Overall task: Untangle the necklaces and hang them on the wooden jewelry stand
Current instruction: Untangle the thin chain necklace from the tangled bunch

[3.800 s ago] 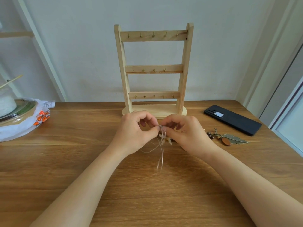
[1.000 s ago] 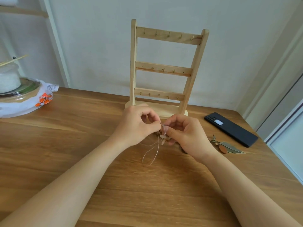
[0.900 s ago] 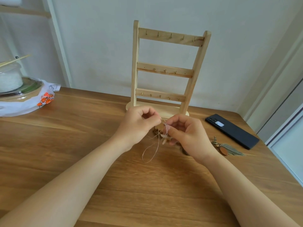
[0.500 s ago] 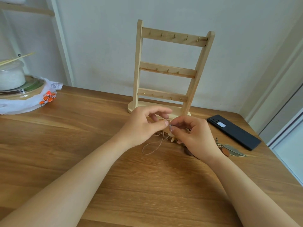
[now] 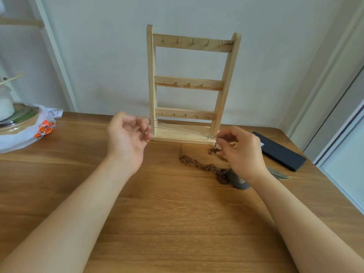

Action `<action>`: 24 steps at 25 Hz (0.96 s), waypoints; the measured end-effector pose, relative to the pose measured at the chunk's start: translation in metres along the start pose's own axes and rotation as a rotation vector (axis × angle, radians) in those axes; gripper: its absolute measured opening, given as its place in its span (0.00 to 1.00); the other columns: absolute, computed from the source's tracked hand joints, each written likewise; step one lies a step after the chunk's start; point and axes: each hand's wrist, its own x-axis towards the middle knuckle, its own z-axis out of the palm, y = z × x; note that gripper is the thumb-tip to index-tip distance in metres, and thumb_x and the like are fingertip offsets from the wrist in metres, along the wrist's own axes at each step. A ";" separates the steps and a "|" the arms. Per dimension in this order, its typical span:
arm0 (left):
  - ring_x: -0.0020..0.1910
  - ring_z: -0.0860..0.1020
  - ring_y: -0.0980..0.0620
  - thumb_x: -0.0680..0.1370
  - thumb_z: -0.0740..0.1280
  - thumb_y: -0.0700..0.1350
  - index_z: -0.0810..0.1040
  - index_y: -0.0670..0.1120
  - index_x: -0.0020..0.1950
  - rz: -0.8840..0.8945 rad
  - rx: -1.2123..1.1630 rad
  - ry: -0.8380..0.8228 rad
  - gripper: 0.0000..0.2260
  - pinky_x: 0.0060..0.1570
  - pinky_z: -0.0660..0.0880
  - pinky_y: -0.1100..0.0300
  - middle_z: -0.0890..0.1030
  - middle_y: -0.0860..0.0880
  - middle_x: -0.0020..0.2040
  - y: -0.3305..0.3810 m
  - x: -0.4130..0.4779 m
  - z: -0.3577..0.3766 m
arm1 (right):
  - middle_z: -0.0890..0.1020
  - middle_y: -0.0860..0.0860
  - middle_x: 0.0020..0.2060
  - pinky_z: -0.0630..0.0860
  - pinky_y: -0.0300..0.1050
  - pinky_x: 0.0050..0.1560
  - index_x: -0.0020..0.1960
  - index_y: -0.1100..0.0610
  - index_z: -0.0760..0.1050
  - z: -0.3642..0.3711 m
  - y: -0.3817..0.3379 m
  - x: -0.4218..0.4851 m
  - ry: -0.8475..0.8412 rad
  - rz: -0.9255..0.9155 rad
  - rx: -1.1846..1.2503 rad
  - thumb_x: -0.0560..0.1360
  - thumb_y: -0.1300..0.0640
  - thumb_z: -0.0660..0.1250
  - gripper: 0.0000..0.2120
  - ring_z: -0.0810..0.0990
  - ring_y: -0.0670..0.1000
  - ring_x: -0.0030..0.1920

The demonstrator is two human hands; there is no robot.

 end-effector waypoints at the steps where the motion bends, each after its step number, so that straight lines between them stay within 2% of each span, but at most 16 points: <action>1: 0.39 0.74 0.48 0.68 0.62 0.45 0.68 0.46 0.32 -0.050 -0.073 0.074 0.07 0.43 0.70 0.57 0.74 0.49 0.33 0.000 0.002 -0.005 | 0.83 0.49 0.40 0.77 0.30 0.37 0.49 0.56 0.81 0.001 -0.001 -0.001 -0.003 -0.035 -0.029 0.77 0.65 0.70 0.05 0.83 0.42 0.36; 3: 0.38 0.75 0.49 0.68 0.64 0.47 0.69 0.46 0.32 -0.131 -0.089 0.107 0.07 0.45 0.71 0.57 0.74 0.49 0.34 -0.003 0.008 -0.010 | 0.83 0.47 0.38 0.76 0.29 0.40 0.50 0.57 0.82 0.005 -0.004 -0.002 -0.010 -0.100 -0.089 0.77 0.64 0.71 0.05 0.82 0.41 0.39; 5: 0.33 0.71 0.51 0.74 0.63 0.47 0.71 0.46 0.33 -0.166 -0.035 0.167 0.10 0.42 0.70 0.59 0.70 0.51 0.30 -0.007 0.015 -0.011 | 0.83 0.46 0.39 0.77 0.29 0.43 0.53 0.56 0.82 0.008 -0.006 0.001 -0.017 -0.127 -0.107 0.76 0.63 0.72 0.07 0.81 0.42 0.41; 7: 0.30 0.67 0.52 0.76 0.65 0.46 0.74 0.46 0.35 -0.148 0.177 0.244 0.09 0.38 0.67 0.60 0.65 0.53 0.28 -0.005 0.023 -0.009 | 0.83 0.46 0.42 0.80 0.36 0.48 0.54 0.56 0.82 0.010 -0.006 0.008 -0.034 -0.170 -0.142 0.76 0.62 0.72 0.08 0.82 0.44 0.43; 9: 0.34 0.71 0.53 0.76 0.67 0.45 0.79 0.48 0.39 0.012 0.579 0.261 0.06 0.39 0.67 0.60 0.71 0.55 0.31 -0.009 0.031 -0.007 | 0.83 0.48 0.43 0.81 0.45 0.49 0.53 0.56 0.82 0.015 -0.003 0.015 -0.055 -0.214 -0.180 0.76 0.62 0.72 0.06 0.82 0.46 0.44; 10: 0.40 0.75 0.54 0.76 0.68 0.45 0.81 0.50 0.42 0.131 0.787 0.236 0.04 0.42 0.69 0.61 0.76 0.55 0.38 -0.013 0.032 -0.005 | 0.83 0.48 0.43 0.81 0.48 0.49 0.52 0.56 0.82 0.017 -0.002 0.017 -0.055 -0.220 -0.180 0.76 0.62 0.72 0.06 0.82 0.47 0.44; 11: 0.48 0.76 0.54 0.75 0.69 0.46 0.82 0.53 0.44 0.265 0.960 0.176 0.03 0.47 0.70 0.60 0.79 0.56 0.45 -0.018 0.030 -0.003 | 0.83 0.48 0.42 0.81 0.49 0.48 0.51 0.56 0.82 0.020 0.000 0.018 -0.047 -0.222 -0.164 0.76 0.62 0.73 0.05 0.82 0.48 0.44; 13: 0.57 0.74 0.58 0.75 0.69 0.47 0.84 0.56 0.49 0.443 1.127 -0.054 0.06 0.57 0.69 0.60 0.80 0.59 0.52 -0.027 0.025 0.006 | 0.82 0.46 0.42 0.81 0.49 0.47 0.50 0.56 0.82 0.025 0.004 0.017 -0.038 -0.249 -0.134 0.75 0.62 0.73 0.05 0.81 0.47 0.44; 15: 0.59 0.74 0.63 0.77 0.70 0.47 0.84 0.57 0.54 0.413 1.157 -0.284 0.08 0.61 0.68 0.65 0.83 0.62 0.52 -0.034 0.016 0.010 | 0.82 0.46 0.42 0.80 0.48 0.46 0.50 0.57 0.81 0.026 0.005 0.013 -0.061 -0.302 -0.118 0.76 0.63 0.73 0.04 0.81 0.47 0.44; 16: 0.57 0.76 0.65 0.77 0.71 0.47 0.84 0.57 0.55 0.359 1.149 -0.345 0.09 0.59 0.69 0.68 0.84 0.63 0.50 -0.037 0.010 0.011 | 0.82 0.47 0.42 0.80 0.47 0.46 0.50 0.58 0.81 0.025 0.006 0.010 -0.065 -0.317 -0.110 0.76 0.64 0.72 0.04 0.81 0.47 0.44; 18: 0.51 0.80 0.64 0.77 0.73 0.44 0.85 0.55 0.54 0.290 1.121 -0.393 0.08 0.53 0.74 0.70 0.85 0.63 0.47 -0.044 0.005 0.006 | 0.81 0.48 0.42 0.79 0.47 0.45 0.50 0.58 0.81 0.022 0.008 0.007 -0.059 -0.321 -0.105 0.75 0.65 0.73 0.05 0.81 0.48 0.44; 20: 0.47 0.82 0.61 0.77 0.73 0.42 0.86 0.53 0.49 0.295 1.121 -0.379 0.06 0.47 0.74 0.71 0.85 0.61 0.44 -0.045 0.001 0.000 | 0.81 0.48 0.42 0.79 0.47 0.45 0.49 0.59 0.81 0.022 0.010 0.006 -0.055 -0.317 -0.101 0.75 0.65 0.73 0.05 0.80 0.48 0.44; 24: 0.45 0.80 0.61 0.79 0.71 0.43 0.84 0.51 0.50 0.236 1.142 -0.408 0.04 0.45 0.73 0.72 0.84 0.58 0.44 -0.043 -0.002 0.005 | 0.81 0.48 0.43 0.79 0.45 0.45 0.50 0.60 0.80 0.022 0.011 0.004 -0.050 -0.308 -0.082 0.75 0.66 0.72 0.05 0.80 0.48 0.44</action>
